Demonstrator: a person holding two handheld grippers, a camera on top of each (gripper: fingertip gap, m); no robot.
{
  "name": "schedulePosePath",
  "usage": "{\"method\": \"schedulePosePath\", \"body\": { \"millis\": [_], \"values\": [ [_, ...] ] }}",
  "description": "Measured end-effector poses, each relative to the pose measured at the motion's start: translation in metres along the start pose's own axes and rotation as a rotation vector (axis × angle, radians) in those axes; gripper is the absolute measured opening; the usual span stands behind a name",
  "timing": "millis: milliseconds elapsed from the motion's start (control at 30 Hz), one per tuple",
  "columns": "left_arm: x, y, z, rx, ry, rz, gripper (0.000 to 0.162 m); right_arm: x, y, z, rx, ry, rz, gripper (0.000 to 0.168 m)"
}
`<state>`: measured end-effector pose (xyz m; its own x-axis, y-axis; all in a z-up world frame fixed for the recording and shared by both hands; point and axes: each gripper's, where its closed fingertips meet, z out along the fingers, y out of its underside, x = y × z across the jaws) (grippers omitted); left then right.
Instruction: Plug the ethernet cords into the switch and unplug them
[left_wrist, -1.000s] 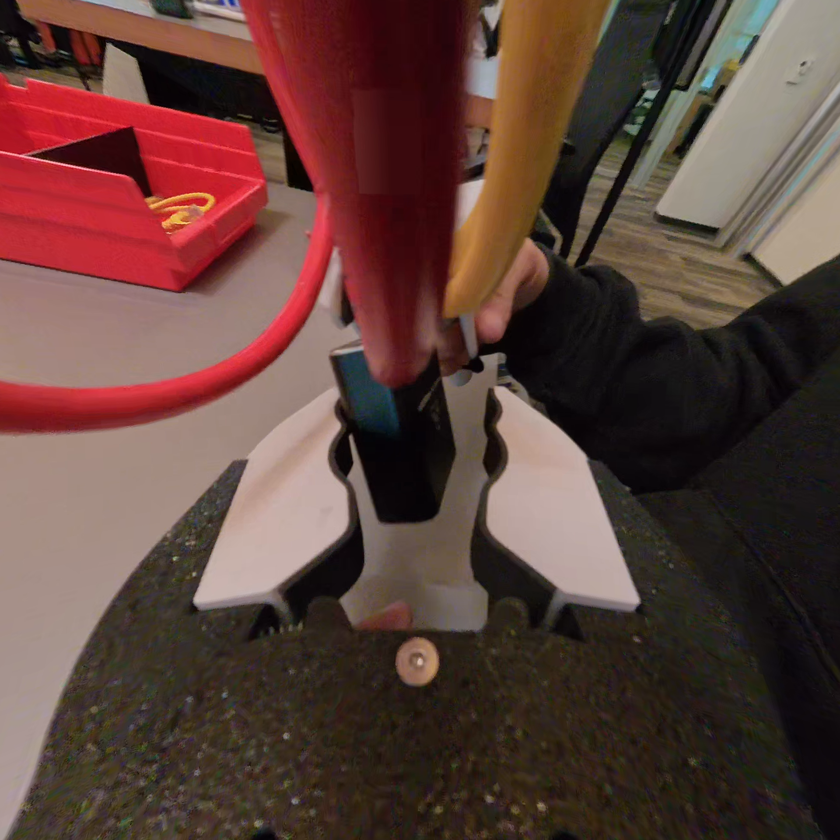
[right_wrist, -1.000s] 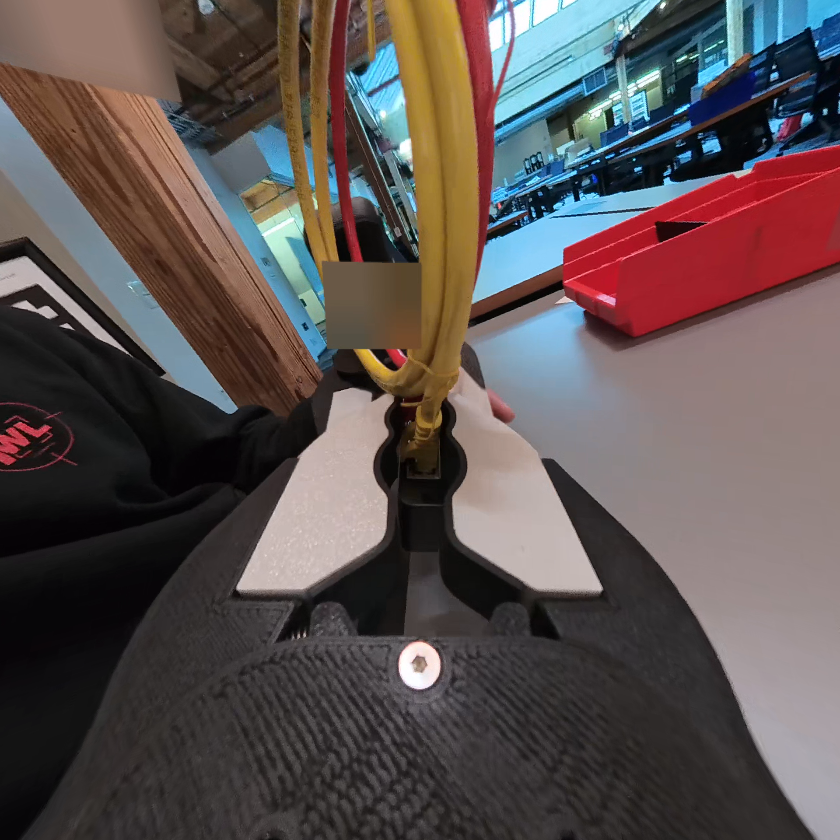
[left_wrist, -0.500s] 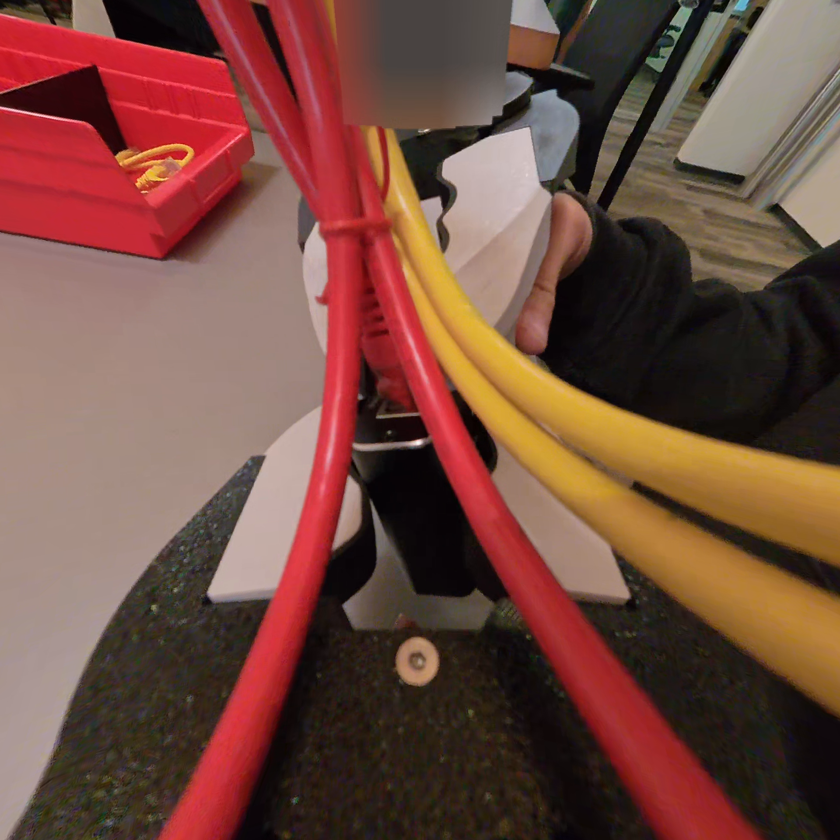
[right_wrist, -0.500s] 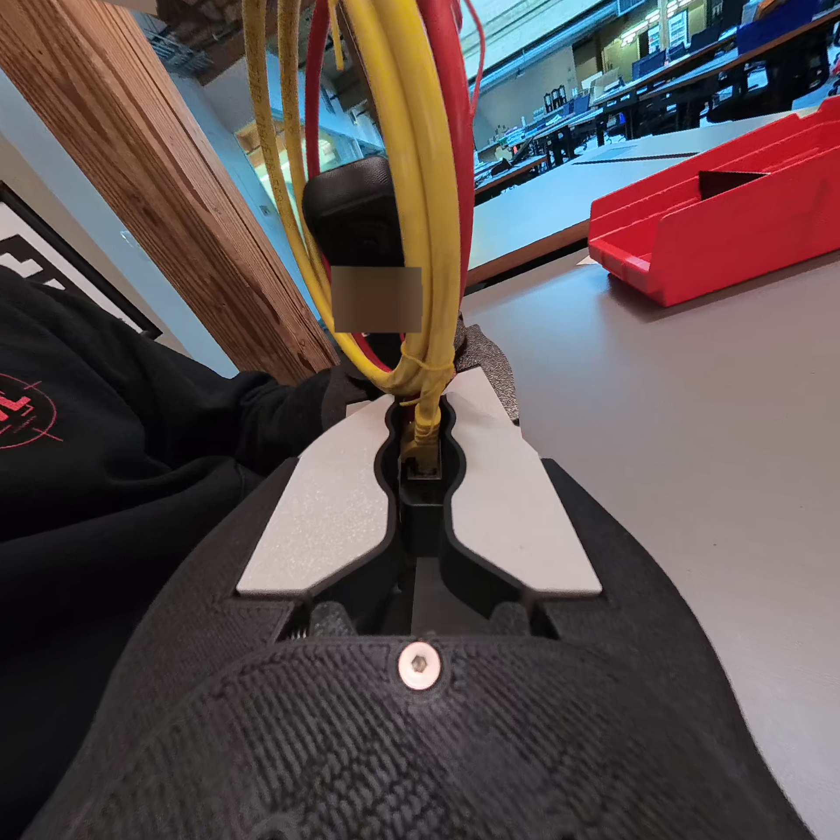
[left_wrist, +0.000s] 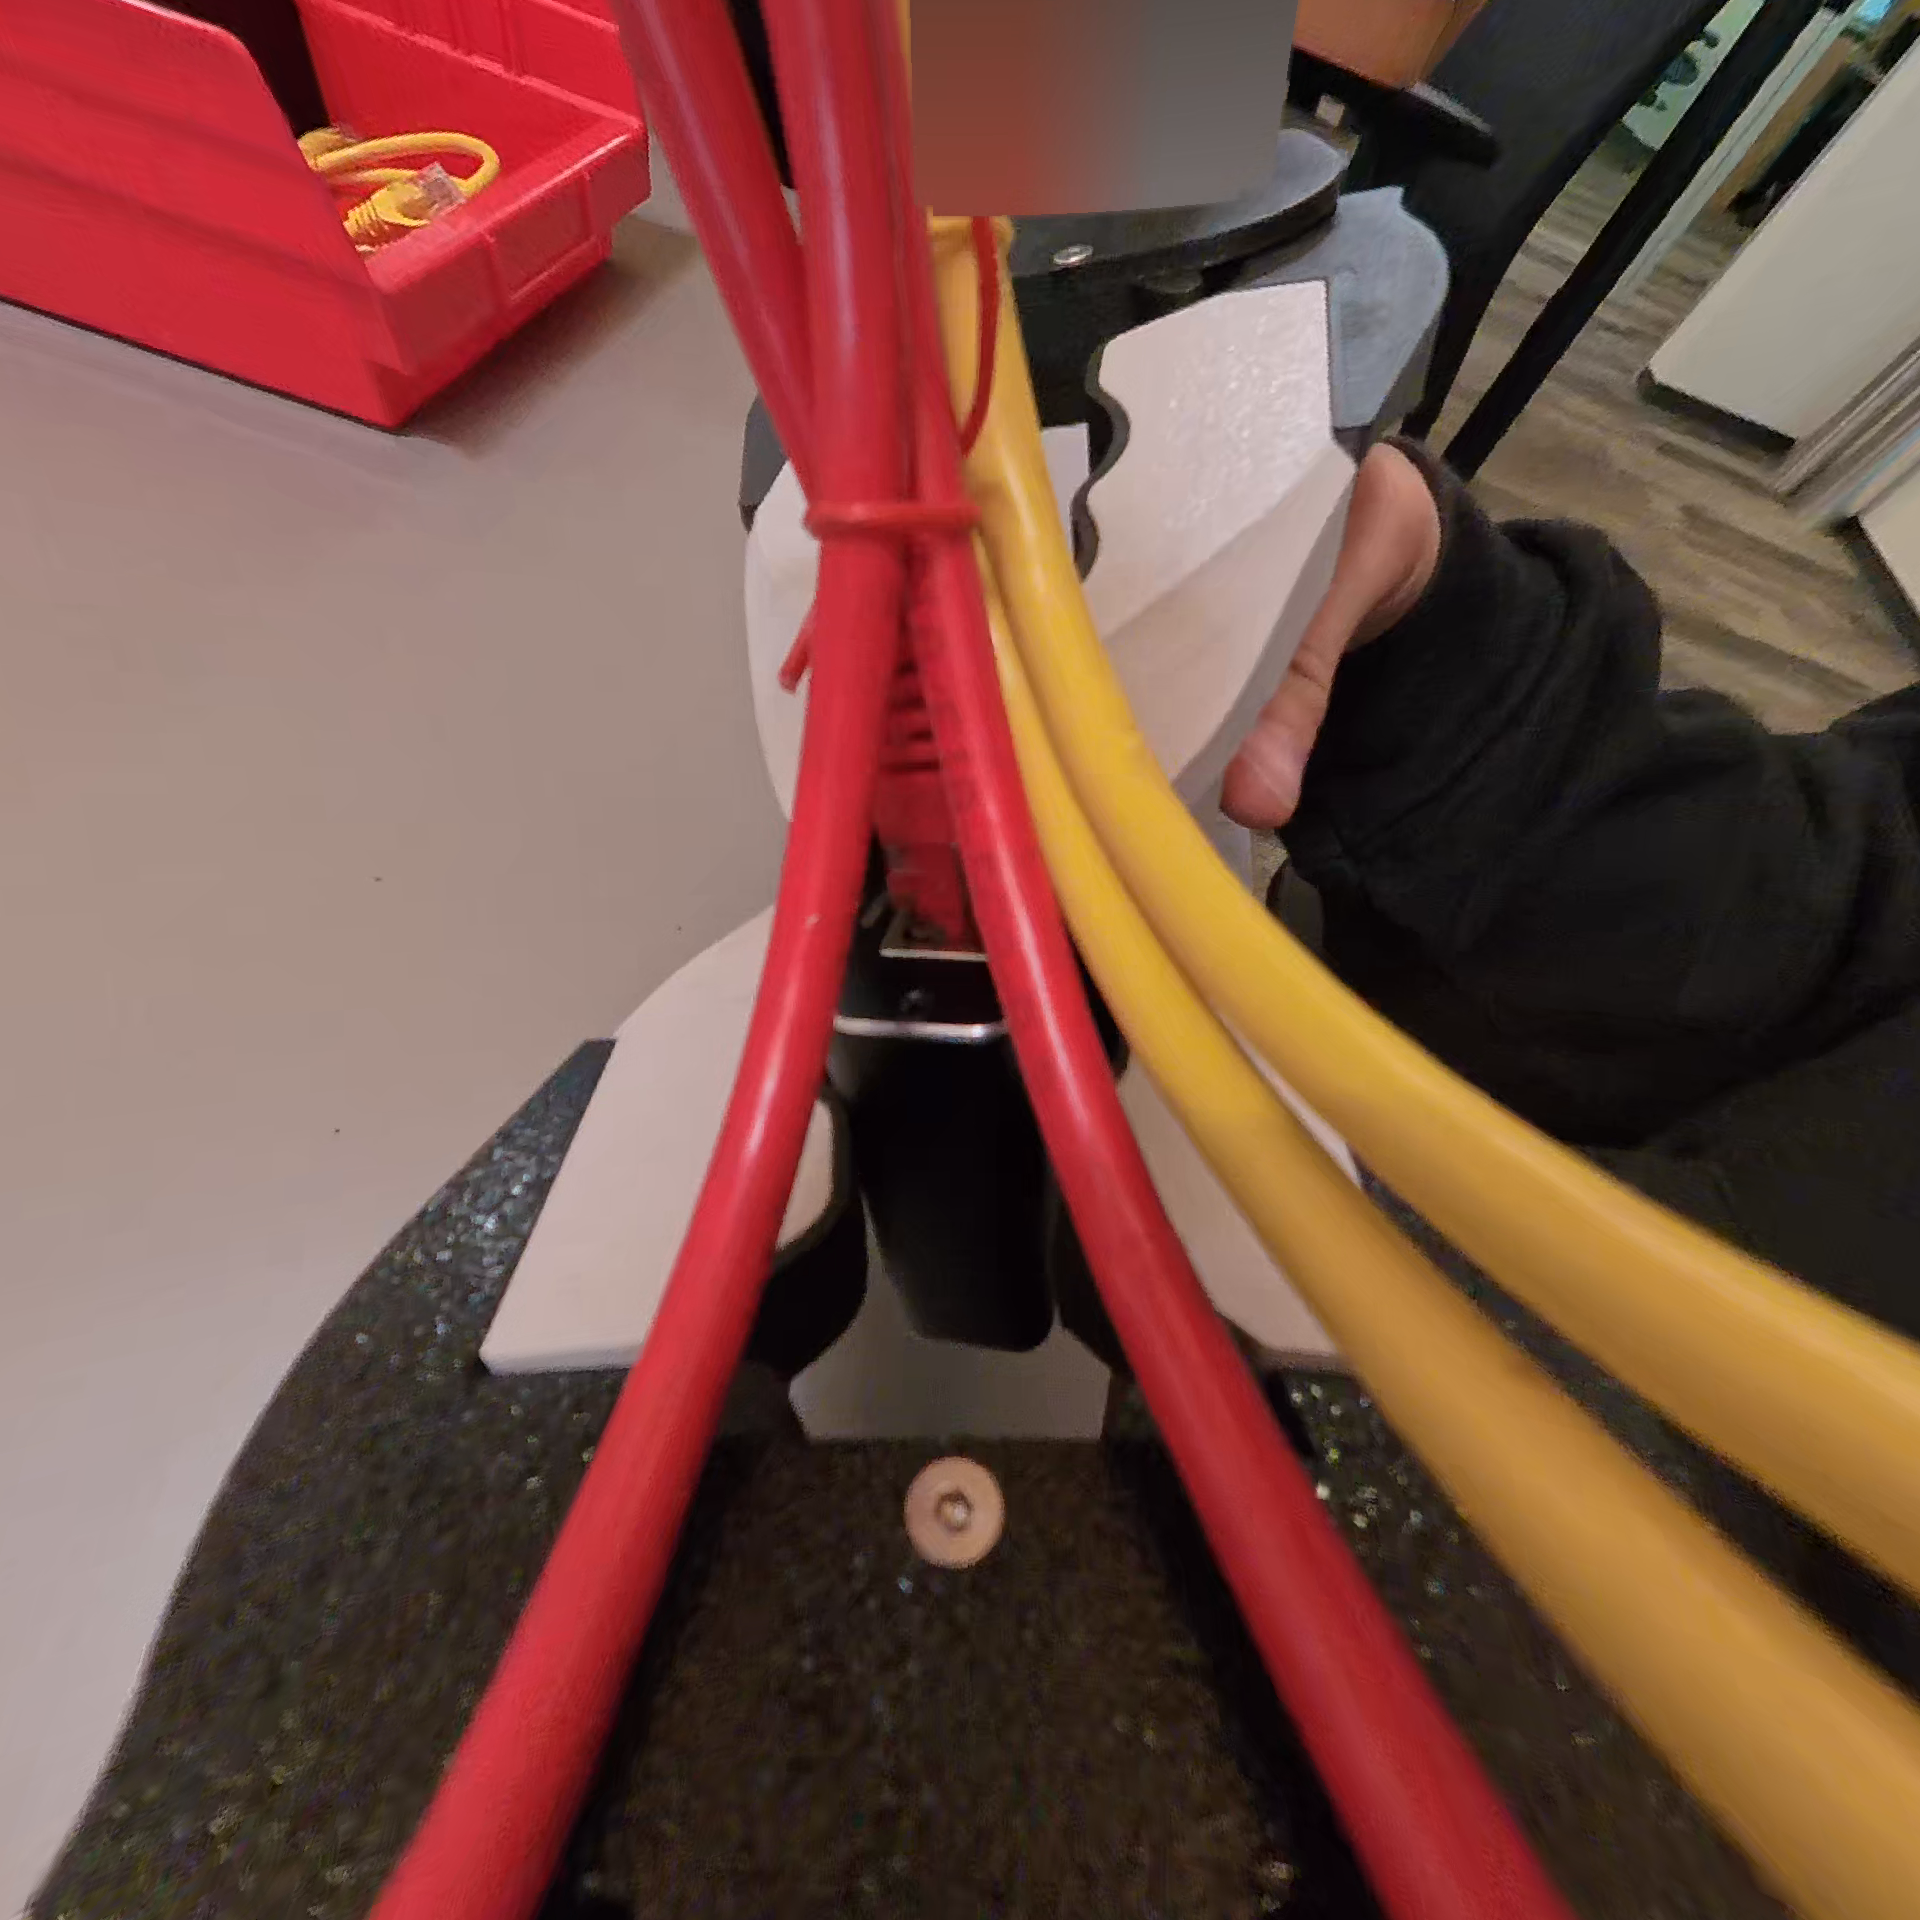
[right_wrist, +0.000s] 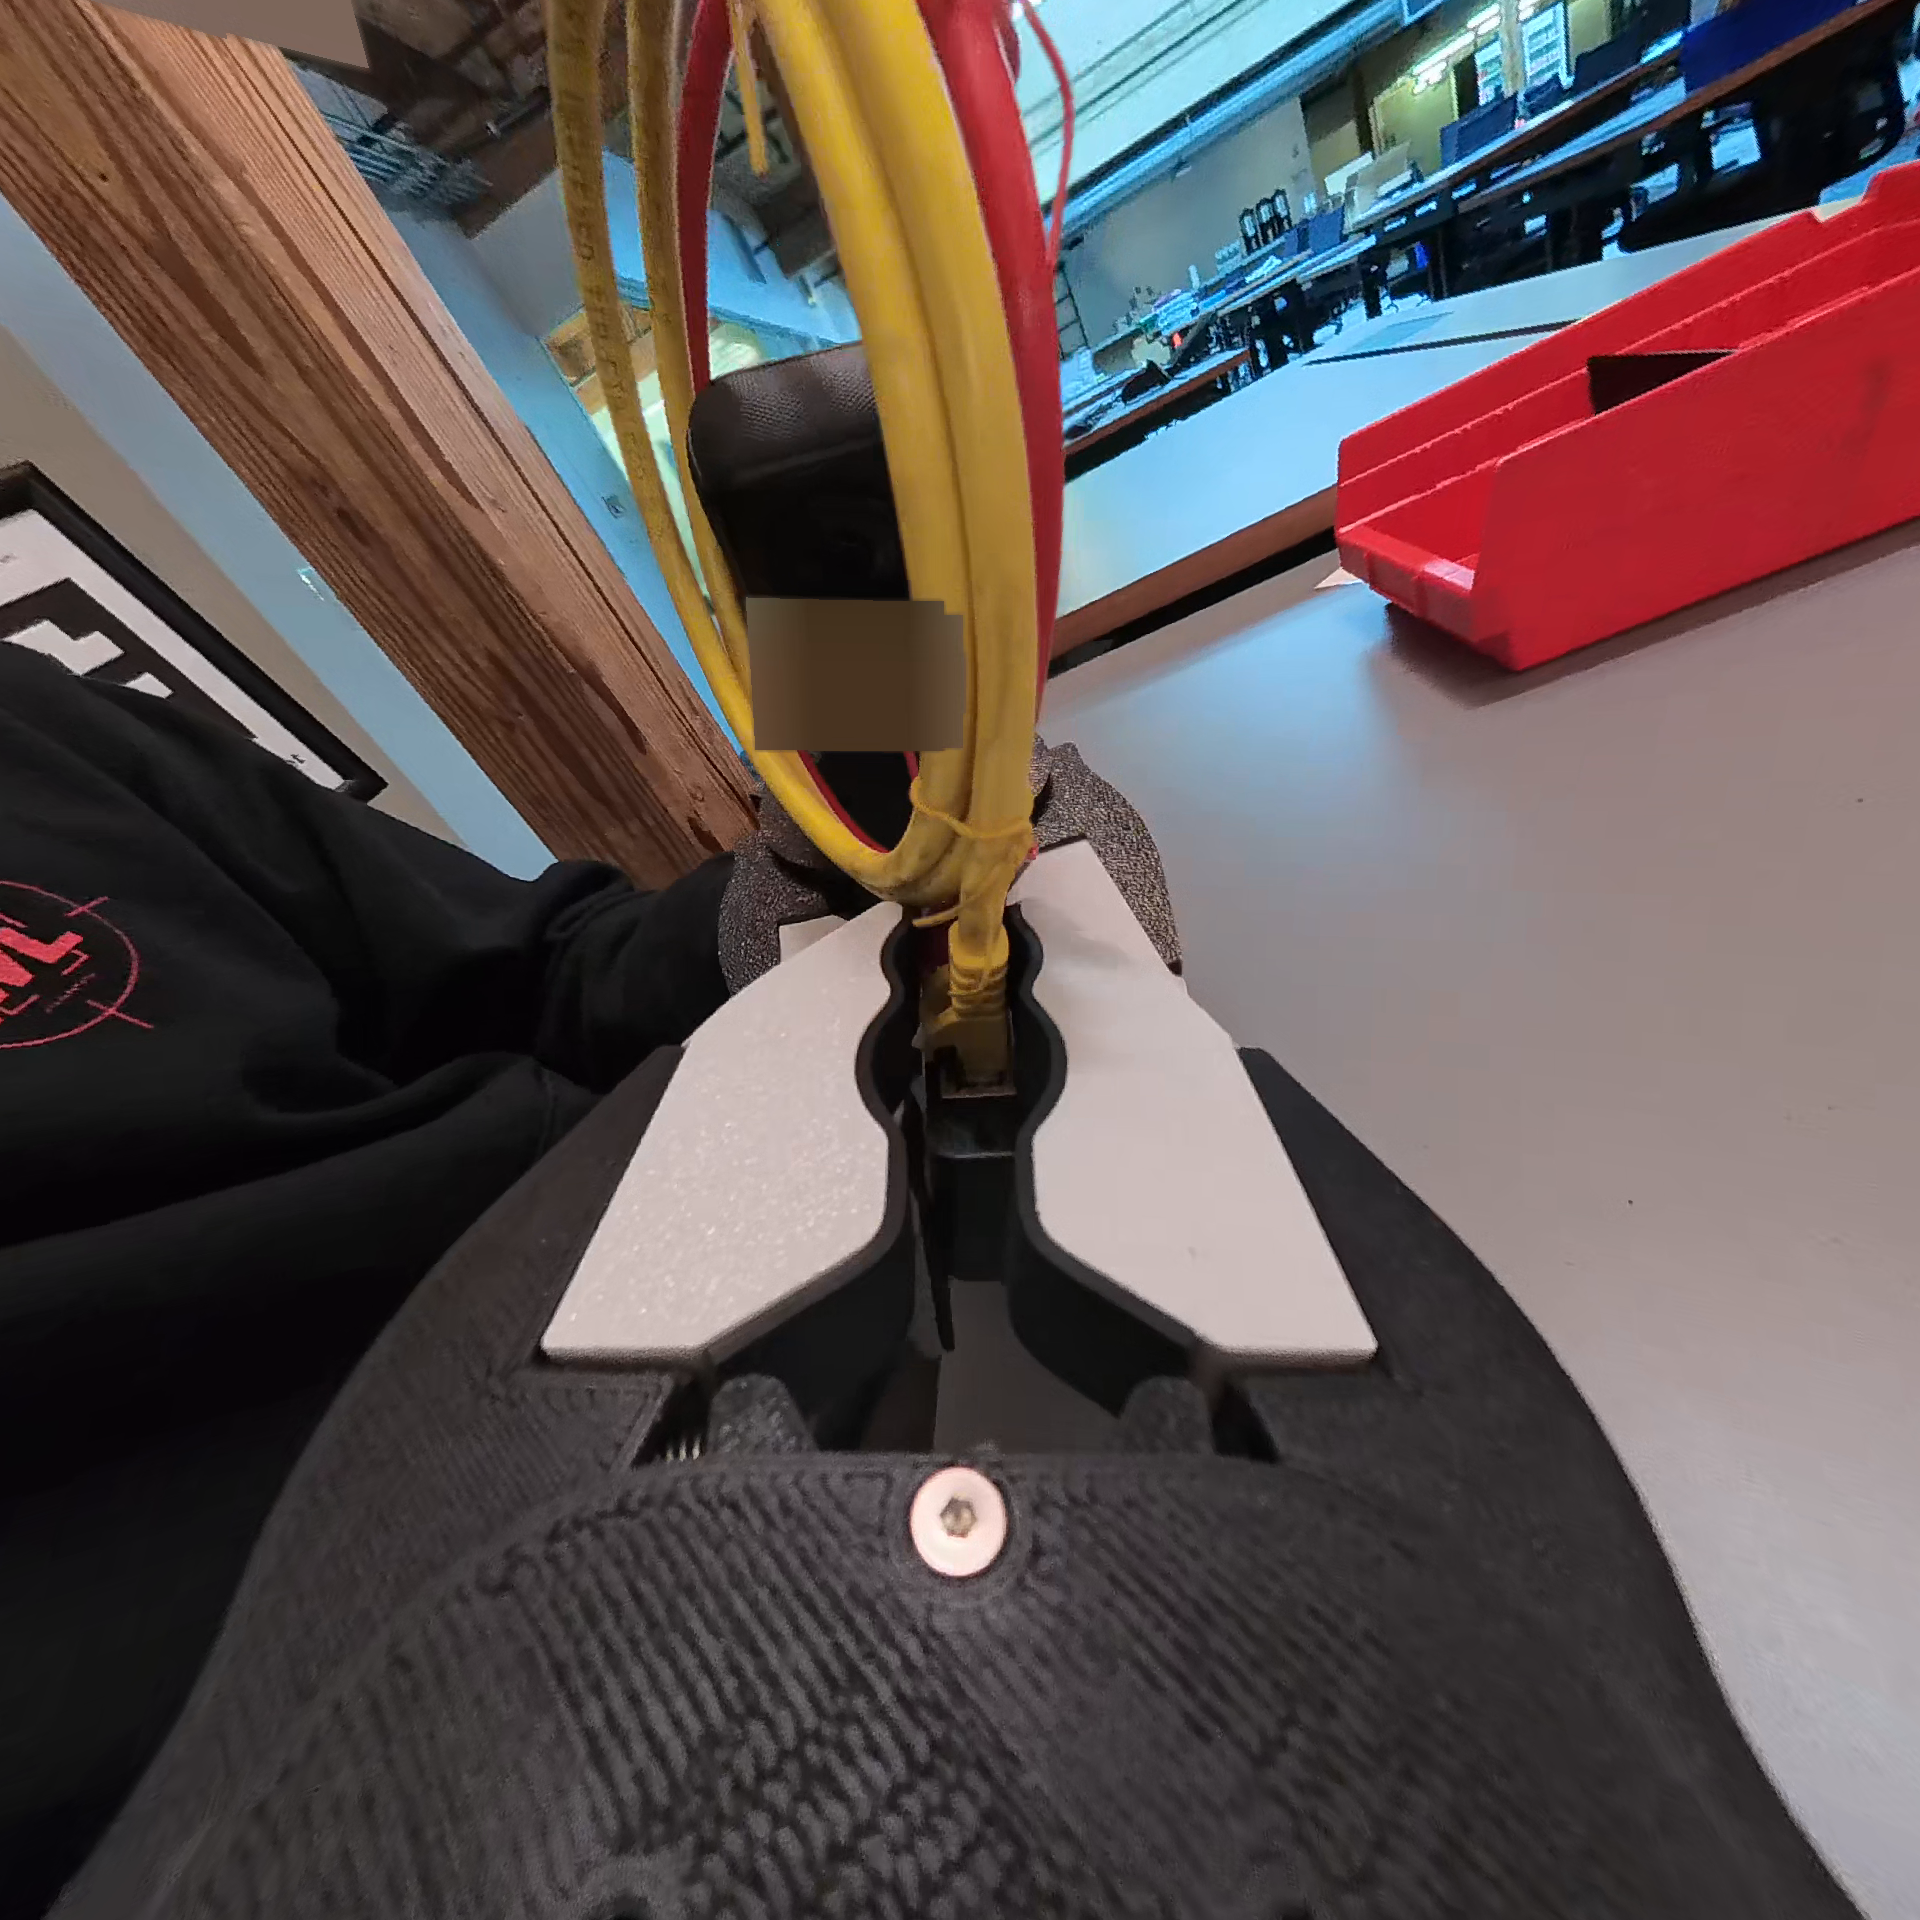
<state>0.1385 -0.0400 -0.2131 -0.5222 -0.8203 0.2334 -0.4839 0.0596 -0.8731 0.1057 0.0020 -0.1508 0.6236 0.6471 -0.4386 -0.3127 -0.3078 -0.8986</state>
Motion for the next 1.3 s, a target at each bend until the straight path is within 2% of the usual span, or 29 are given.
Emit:
{"method": "schedulePosePath", "body": {
  "millis": [33, 67, 400, 433, 467, 700, 800, 1100, 1300],
  "values": [
    [0.0, 0.0, 0.0, -0.005, -0.002, 0.009, 0.038, -0.001, 0.0, 0.0, 0.0, -0.005, -0.002, 0.015],
    [0.0, 0.001, 0.0, -0.011, 0.0, 0.015, 0.033, -0.001, 0.001, -0.001, -0.003, -0.011, -0.006, 0.015],
    [0.003, 0.008, -0.005, -0.055, 0.043, -0.019, 0.037, -0.003, 0.005, 0.002, -0.03, -0.015, -0.034, 0.015],
    [0.004, 0.008, -0.005, -0.052, 0.05, -0.028, 0.04, -0.003, 0.005, 0.002, -0.029, -0.013, -0.037, 0.016],
    [0.004, 0.007, -0.005, -0.045, 0.06, -0.04, 0.031, -0.002, 0.004, 0.002, -0.026, -0.011, -0.039, 0.015],
    [0.012, -0.002, -0.01, 0.06, 0.189, -0.139, 0.031, -0.002, -0.01, -0.003, 0.046, 0.02, -0.036, 0.016],
    [0.01, -0.003, -0.012, 0.072, 0.188, -0.137, 0.031, 0.001, -0.015, -0.011, 0.086, 0.04, -0.031, 0.013],
    [0.01, -0.007, -0.014, 0.105, 0.19, -0.132, 0.031, -0.004, -0.012, -0.016, 0.062, 0.034, -0.057, 0.019],
    [0.011, -0.01, -0.017, 0.122, 0.19, -0.111, 0.031, -0.005, -0.005, -0.012, 0.021, 0.026, -0.08, 0.016]
  ]
}}
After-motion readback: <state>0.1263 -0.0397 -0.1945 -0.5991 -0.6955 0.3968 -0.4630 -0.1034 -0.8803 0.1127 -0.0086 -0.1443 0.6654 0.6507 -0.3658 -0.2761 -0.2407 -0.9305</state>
